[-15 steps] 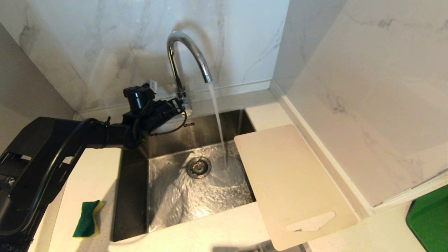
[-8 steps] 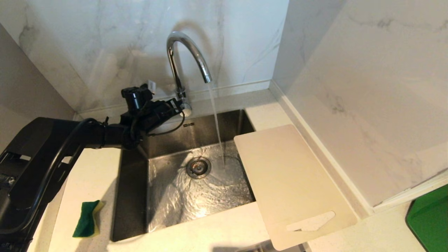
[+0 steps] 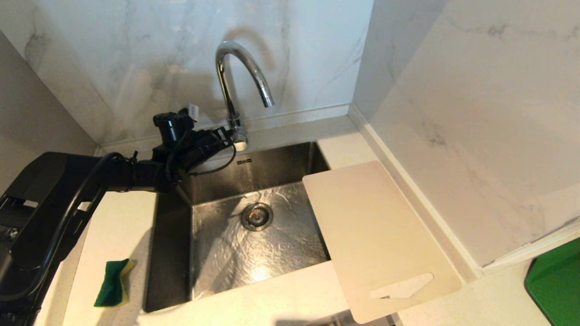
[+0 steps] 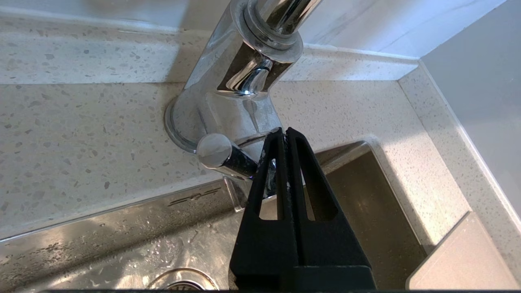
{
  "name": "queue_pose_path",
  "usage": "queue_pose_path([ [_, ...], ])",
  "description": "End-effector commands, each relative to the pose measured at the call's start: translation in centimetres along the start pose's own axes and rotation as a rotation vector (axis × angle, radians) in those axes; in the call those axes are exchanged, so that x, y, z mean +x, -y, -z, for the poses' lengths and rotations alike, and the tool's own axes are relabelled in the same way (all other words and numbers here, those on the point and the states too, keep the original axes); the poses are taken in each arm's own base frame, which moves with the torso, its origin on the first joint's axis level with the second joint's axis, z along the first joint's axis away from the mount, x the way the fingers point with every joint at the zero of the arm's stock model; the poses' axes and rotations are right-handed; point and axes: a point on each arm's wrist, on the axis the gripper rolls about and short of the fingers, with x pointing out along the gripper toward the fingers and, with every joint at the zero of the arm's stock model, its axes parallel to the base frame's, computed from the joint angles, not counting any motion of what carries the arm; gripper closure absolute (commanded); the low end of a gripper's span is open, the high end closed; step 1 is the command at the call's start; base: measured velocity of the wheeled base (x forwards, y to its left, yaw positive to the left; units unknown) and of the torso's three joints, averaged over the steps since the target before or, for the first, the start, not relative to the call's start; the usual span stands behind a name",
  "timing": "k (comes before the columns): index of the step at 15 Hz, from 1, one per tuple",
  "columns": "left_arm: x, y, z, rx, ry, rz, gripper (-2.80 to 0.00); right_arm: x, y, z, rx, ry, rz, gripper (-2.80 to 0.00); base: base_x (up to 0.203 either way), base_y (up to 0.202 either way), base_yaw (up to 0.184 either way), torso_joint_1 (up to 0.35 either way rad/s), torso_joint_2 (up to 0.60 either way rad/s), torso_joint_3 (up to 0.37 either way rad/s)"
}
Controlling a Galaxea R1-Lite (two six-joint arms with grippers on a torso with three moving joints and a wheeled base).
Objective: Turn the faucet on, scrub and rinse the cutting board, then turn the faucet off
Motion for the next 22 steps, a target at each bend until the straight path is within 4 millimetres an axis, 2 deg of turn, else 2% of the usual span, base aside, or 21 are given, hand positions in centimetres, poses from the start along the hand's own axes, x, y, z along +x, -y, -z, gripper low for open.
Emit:
queue_pose_path([
  [1,0.0,0.0,0.0,-0.003,0.003,-0.001,0.00,0.0,0.0,0.0,0.000,-0.001,0.000,0.00,0.000,0.000,0.000,0.000,0.00,0.000],
  [6,-1.0,0.8,-1.6,-0.016,-0.053,-0.028,0.00,0.0,0.0,0.0,0.000,-0.001,0.000,0.00,0.000,0.000,0.000,0.000,0.00,0.000],
  [9,-2.6,2.5,-3.4,-0.009,-0.068,-0.018,0.00,0.0,0.0,0.0,0.000,-0.001,0.000,0.00,0.000,0.000,0.000,0.000,0.00,0.000],
  [13,-7.8,6.9,-7.2,0.030,-0.089,0.109,0.00,0.0,0.0,0.0,0.000,-0.001,0.000,0.00,0.000,0.000,0.000,0.000,0.00,0.000],
  [17,-13.3,9.8,-10.0,0.030,-0.154,0.187,0.00,0.0,0.0,0.0,0.000,-0.001,0.000,0.00,0.000,0.000,0.000,0.000,0.00,0.000],
  [19,-15.5,9.7,-10.7,0.051,-0.181,0.148,0.00,0.0,0.0,0.0,0.000,-0.001,0.000,0.00,0.000,0.000,0.000,0.000,0.00,0.000],
  [20,-16.3,8.7,-10.7,0.089,-0.185,0.090,0.00,0.0,0.0,0.0,0.000,-0.001,0.000,0.00,0.000,0.000,0.000,0.000,0.00,0.000],
  [22,-18.3,7.5,-12.2,0.182,-0.165,-0.001,0.00,0.0,0.0,0.0,0.000,-0.001,0.000,0.00,0.000,0.000,0.000,0.000,0.00,0.000],
])
